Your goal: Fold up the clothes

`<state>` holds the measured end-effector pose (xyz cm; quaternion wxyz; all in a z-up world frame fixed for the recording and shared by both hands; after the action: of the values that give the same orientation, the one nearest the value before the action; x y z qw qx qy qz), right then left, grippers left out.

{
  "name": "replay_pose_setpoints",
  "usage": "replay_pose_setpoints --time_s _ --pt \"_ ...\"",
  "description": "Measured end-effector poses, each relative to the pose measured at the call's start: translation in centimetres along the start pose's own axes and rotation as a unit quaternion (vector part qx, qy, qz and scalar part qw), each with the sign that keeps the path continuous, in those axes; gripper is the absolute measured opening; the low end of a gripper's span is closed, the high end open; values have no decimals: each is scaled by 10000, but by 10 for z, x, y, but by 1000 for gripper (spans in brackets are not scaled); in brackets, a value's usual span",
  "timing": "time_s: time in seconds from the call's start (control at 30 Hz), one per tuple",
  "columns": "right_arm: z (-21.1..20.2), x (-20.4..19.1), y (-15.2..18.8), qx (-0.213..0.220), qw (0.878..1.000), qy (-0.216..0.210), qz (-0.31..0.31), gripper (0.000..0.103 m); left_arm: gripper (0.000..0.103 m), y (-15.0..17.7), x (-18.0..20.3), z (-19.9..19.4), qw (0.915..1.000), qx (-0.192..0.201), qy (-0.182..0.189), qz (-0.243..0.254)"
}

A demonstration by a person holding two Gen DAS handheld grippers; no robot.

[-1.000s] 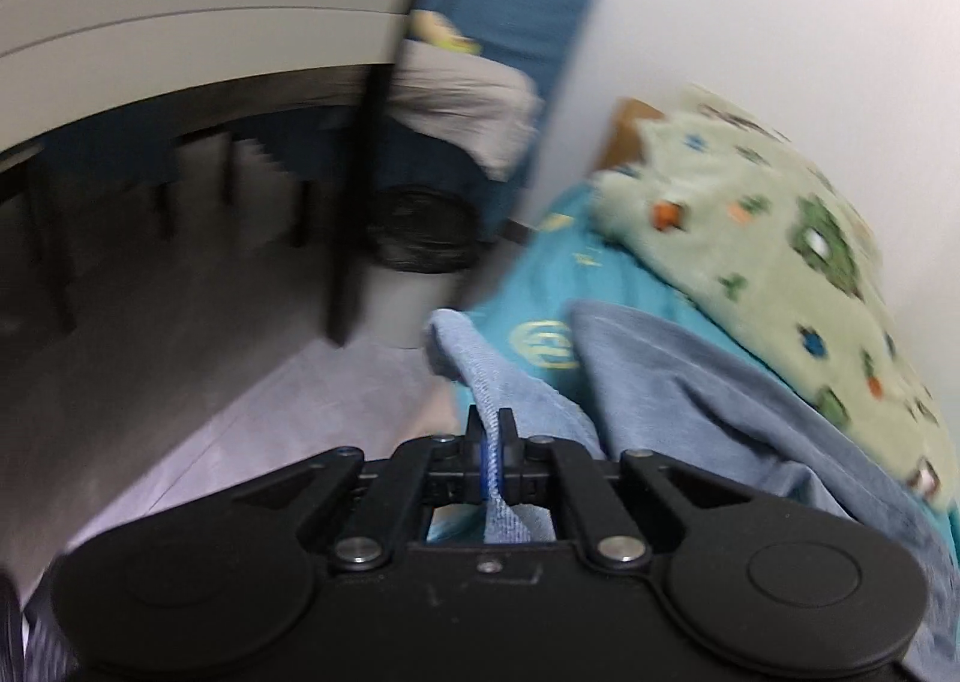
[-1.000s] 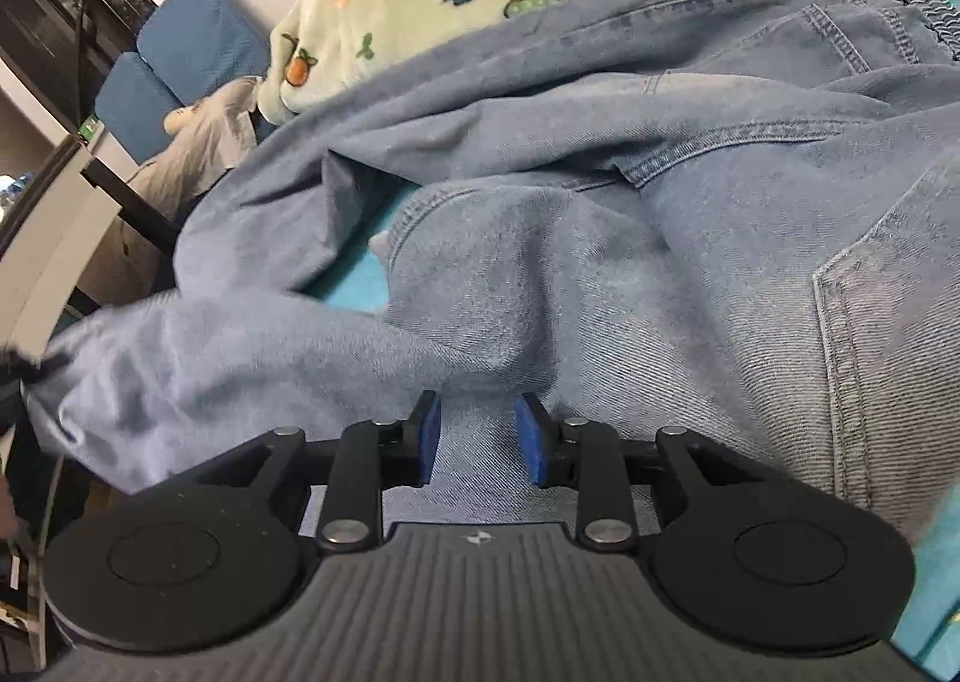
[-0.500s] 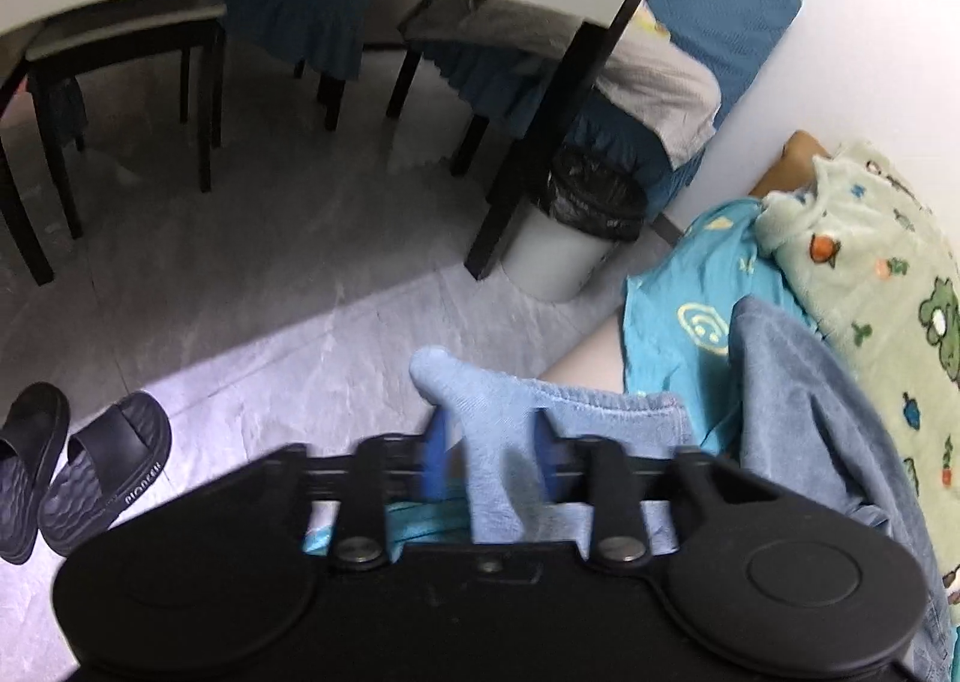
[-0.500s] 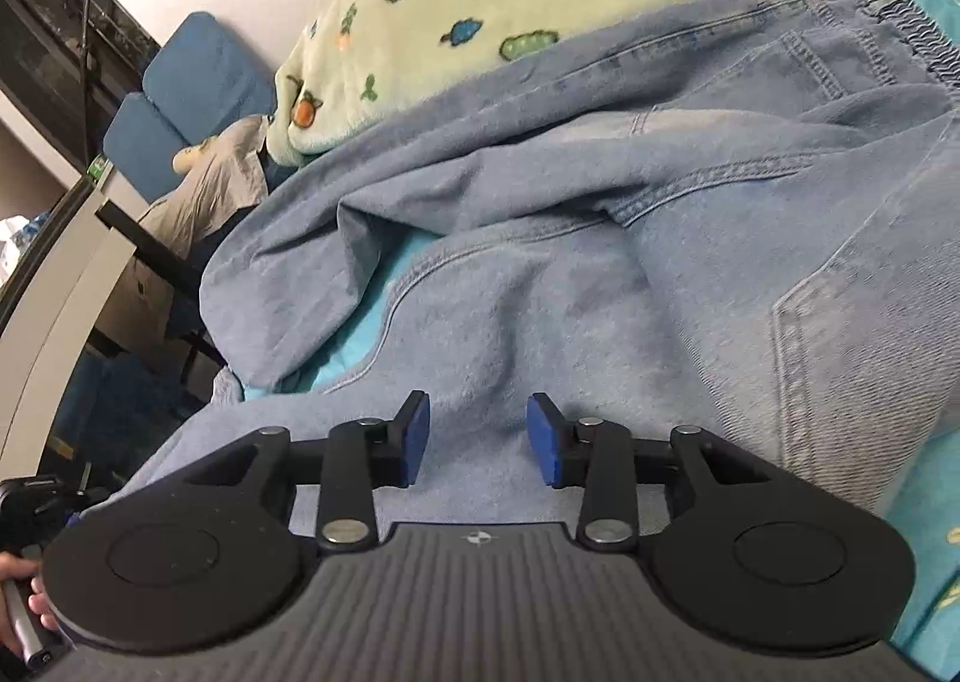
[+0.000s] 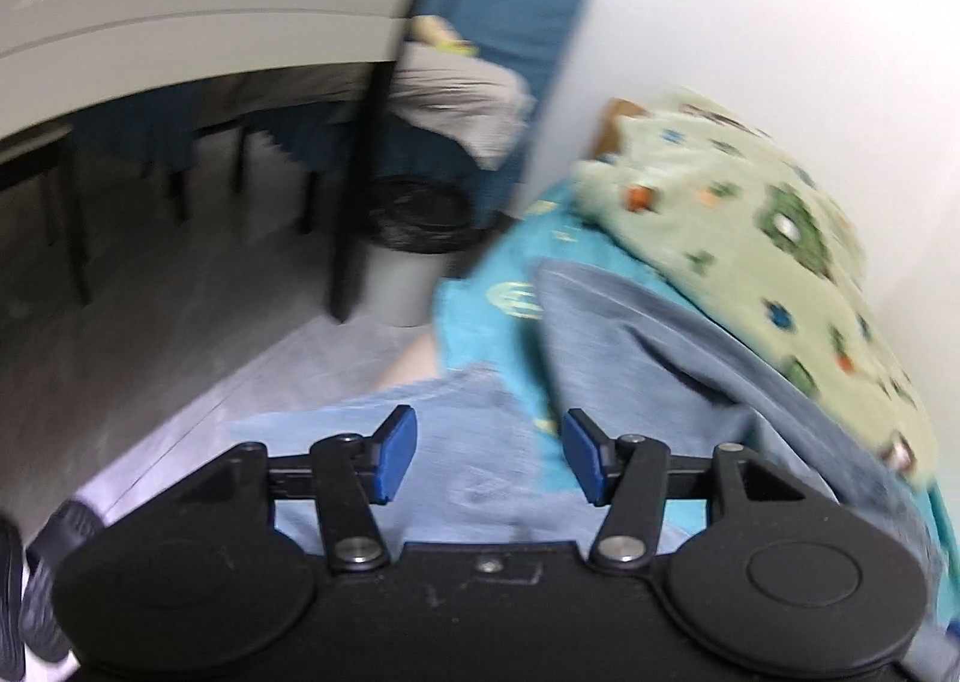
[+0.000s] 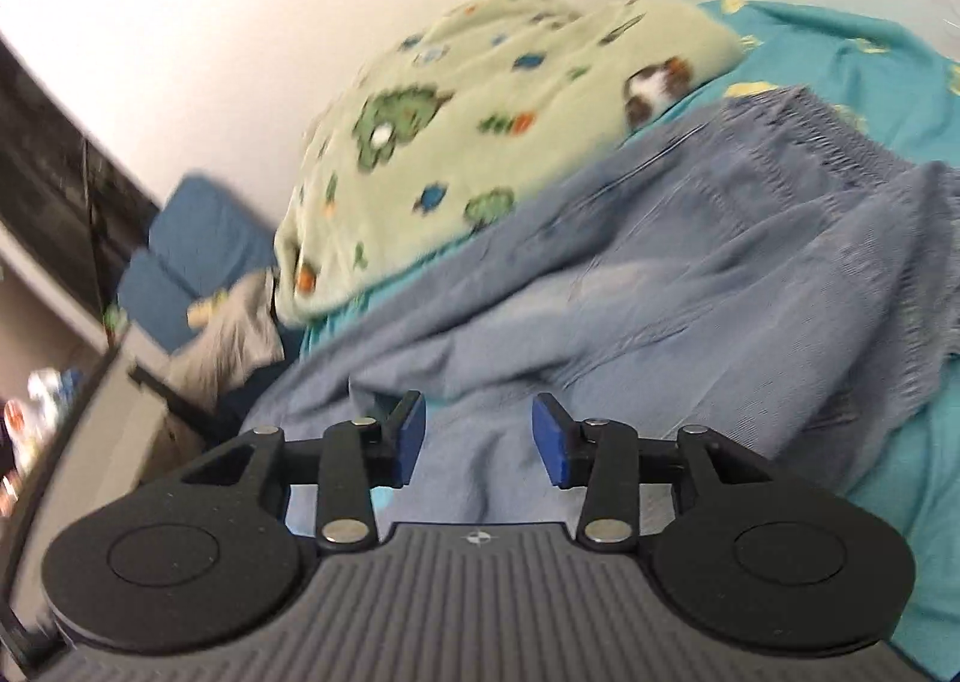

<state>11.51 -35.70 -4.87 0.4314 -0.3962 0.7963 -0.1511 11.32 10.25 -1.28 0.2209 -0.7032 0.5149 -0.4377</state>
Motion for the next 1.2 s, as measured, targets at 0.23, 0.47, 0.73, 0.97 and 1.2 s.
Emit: replay_pose_setpoints --time_s 0.23,0.47,0.73,0.97,1.2 --pt "-32 65 -35 549 9926 403 1006 49 53 35 67 26 9953 -231 712 608" --pt "-45 152 -44 407 9670 941 2332 49 53 62 96 47 9878 -447 1036 1072" --pt "-10 191 -15 -517 9531 1634 2494 51 53 78 107 56 9786 -637 1347 1422" --pt "20 186 -10 -598 9466 1723 2658 67 53 83 109 54 9764 -649 1507 1402" --pt "31 185 -20 -199 9459 1935 2598 26 53 84 109 56 9770 -586 1470 1432"
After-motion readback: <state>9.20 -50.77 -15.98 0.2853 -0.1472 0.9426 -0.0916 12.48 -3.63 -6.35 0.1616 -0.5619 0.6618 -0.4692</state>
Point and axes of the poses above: each gripper's, at about its wrist camera, not at the fingertips, and z roughly the way its jaws point, x to its right, y to its underside, the point moved 6 cm from there along z, roughly the way its jaws point, and after that the axes turned 11 degrees about y, right-handed, at the moved point
